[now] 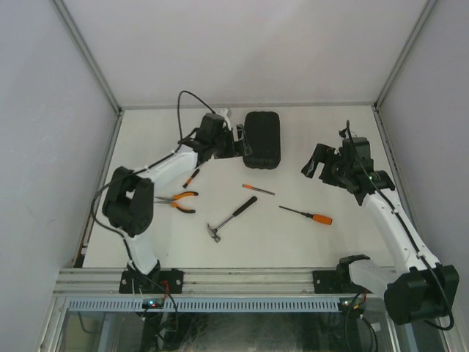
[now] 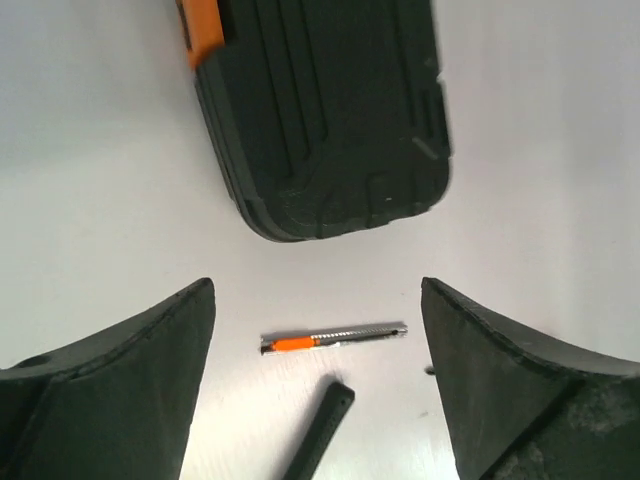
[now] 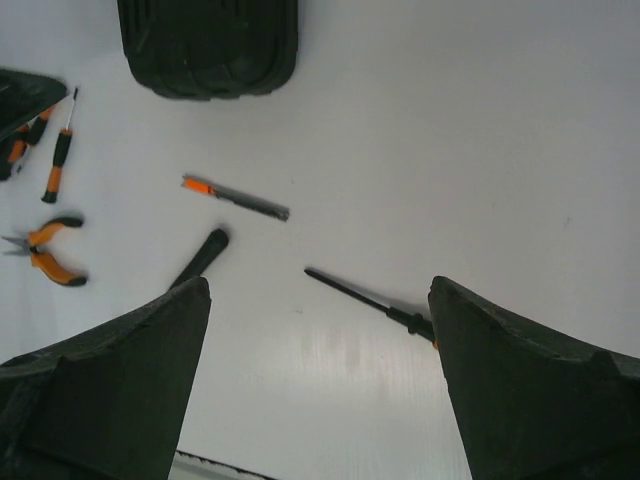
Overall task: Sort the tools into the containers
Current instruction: Move the storage box to the center of the board.
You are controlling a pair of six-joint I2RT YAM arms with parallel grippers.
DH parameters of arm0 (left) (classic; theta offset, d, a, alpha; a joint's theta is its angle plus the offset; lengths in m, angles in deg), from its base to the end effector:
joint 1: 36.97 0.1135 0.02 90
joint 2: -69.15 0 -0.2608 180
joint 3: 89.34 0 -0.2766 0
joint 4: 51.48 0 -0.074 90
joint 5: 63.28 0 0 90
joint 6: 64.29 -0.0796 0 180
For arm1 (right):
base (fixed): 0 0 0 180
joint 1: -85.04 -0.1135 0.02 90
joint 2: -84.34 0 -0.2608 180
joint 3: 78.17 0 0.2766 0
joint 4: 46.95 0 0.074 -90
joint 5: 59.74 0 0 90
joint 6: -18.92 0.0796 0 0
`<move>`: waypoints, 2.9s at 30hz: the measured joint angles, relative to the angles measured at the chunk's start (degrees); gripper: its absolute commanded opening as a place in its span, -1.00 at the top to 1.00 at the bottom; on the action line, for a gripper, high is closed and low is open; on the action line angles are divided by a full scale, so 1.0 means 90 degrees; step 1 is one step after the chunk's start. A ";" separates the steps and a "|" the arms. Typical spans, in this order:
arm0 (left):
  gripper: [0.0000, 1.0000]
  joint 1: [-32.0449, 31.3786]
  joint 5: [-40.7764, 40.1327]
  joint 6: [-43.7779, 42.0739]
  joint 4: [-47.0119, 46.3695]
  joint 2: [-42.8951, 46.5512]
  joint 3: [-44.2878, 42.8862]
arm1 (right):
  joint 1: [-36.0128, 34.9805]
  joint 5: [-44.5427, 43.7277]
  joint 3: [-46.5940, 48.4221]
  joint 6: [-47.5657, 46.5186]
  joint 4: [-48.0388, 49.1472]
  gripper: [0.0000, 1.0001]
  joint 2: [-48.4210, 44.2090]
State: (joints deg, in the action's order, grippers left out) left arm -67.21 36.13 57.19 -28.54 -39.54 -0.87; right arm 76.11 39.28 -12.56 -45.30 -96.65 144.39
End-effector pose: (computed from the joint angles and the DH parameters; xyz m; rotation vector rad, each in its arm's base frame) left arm 0.4120 -0.2553 0.1807 0.0651 2.3727 -0.7336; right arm 0.2694 0.0550 0.2600 0.2701 2.3652 0.4794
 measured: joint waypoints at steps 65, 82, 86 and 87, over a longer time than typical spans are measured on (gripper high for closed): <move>-0.91 0.1882 -0.1744 -0.0918 0.1892 0.5255 0.2334 | -0.0396 0.1654 0.7099 -0.1651 0.0418 -0.48 0.8473; -0.87 0.1892 -0.1472 -0.0959 0.1804 0.5255 0.2348 | -0.0646 0.1103 0.5751 -0.2416 0.0202 -0.33 0.7393; -0.87 0.1892 -0.1469 -0.0959 0.1802 0.5255 0.2348 | -0.0566 0.0996 0.5190 -0.2365 0.0289 -0.33 0.7019; -0.87 0.1892 -0.1469 -0.0959 0.1802 0.5255 0.2348 | -0.0529 0.0986 0.5098 -0.2339 0.0301 -0.33 0.6960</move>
State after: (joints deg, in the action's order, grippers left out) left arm -50.18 22.91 48.56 -12.32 7.76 20.27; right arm 71.34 48.15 33.32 -66.34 -93.94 207.03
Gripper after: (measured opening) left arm 0.937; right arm 0.668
